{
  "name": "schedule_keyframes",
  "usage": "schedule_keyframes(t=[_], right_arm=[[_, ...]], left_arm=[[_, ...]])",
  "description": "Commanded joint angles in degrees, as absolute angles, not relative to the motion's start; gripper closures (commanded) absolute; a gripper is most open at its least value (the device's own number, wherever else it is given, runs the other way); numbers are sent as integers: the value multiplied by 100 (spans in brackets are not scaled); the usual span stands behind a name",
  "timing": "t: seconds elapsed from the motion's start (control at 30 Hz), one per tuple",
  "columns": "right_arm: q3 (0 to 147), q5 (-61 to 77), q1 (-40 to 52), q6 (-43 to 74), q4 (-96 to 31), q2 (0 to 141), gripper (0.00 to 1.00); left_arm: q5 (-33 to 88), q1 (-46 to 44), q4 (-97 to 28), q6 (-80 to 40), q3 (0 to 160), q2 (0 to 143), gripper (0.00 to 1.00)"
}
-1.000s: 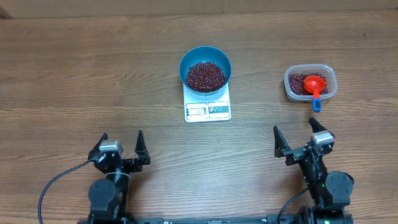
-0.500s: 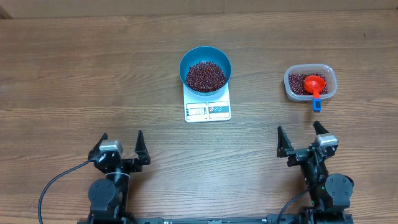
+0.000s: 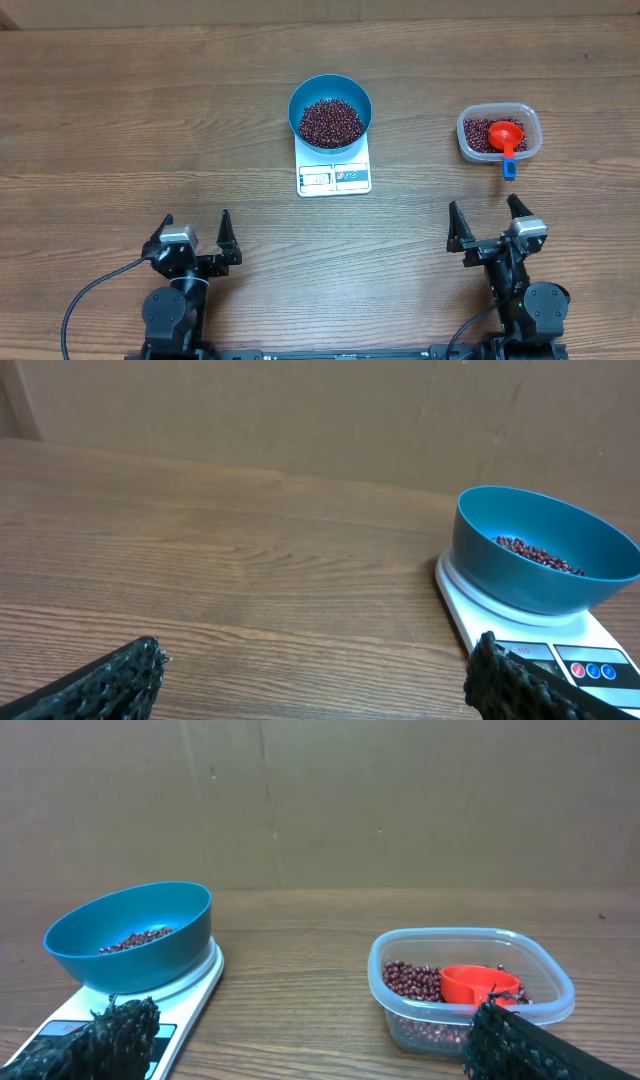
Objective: Scoop item into bowl and weigh 150g on scale
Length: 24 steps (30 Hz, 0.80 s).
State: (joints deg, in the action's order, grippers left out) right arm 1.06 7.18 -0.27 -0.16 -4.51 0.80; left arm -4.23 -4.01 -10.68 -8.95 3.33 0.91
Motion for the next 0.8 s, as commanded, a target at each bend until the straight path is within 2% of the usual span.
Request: schedule_keyframes(t=[0.0, 0.77], right_arm=[[45, 454, 10, 172, -445, 12, 0], [45, 261, 10, 301, -467, 12, 0]], left_arm=[[-355, -366, -1044, -810, 305, 64, 0], [-355, -366, -1044, -810, 305, 64, 1]])
